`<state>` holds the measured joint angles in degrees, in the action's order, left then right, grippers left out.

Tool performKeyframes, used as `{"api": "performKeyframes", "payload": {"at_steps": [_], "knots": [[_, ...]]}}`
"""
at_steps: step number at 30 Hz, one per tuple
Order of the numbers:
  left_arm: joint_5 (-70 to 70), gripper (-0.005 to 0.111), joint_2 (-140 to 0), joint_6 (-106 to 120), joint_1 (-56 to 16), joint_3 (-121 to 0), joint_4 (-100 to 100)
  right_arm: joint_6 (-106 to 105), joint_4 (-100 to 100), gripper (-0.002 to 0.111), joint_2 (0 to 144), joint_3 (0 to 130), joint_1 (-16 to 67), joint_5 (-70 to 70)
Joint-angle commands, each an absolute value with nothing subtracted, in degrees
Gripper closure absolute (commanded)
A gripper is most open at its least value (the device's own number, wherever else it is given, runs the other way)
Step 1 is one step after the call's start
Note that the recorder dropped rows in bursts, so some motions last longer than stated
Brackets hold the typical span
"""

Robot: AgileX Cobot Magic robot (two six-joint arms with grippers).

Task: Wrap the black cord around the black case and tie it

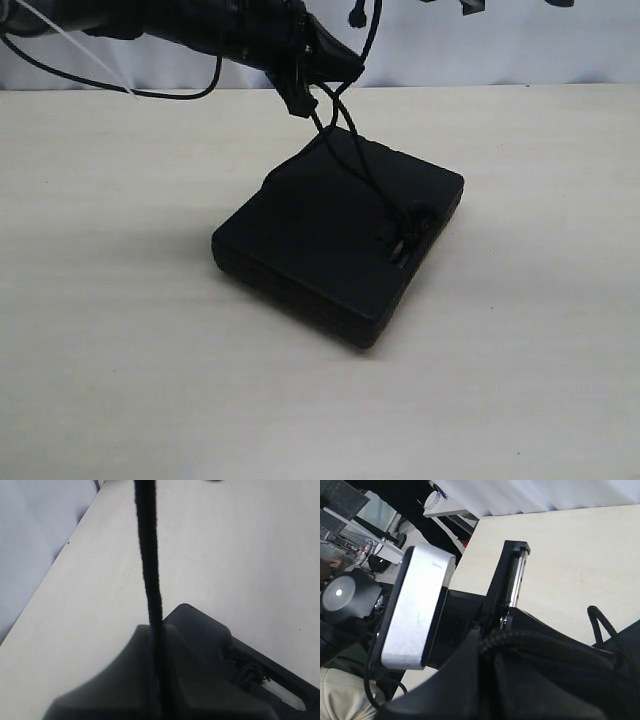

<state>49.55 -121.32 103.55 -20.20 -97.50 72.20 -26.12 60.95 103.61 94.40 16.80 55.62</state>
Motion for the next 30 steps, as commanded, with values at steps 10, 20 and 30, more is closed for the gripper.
{"api": "performKeyframes", "payload": {"at_steps": [10,20,30], "knots": [[47.3,0.099,-121.3,103.7,-21.8,-97.7,72.9,-25.6,61.0,0.104,103.5,94.6,16.5,56.0],[43.0,0.084,-121.3,102.6,-22.7,-97.7,72.6,-24.8,61.0,0.104,103.5,94.6,16.5,56.0],[42.7,0.107,-121.1,98.5,-22.6,-97.7,72.6,-22.0,57.7,0.095,103.5,94.6,16.5,55.6]]}}
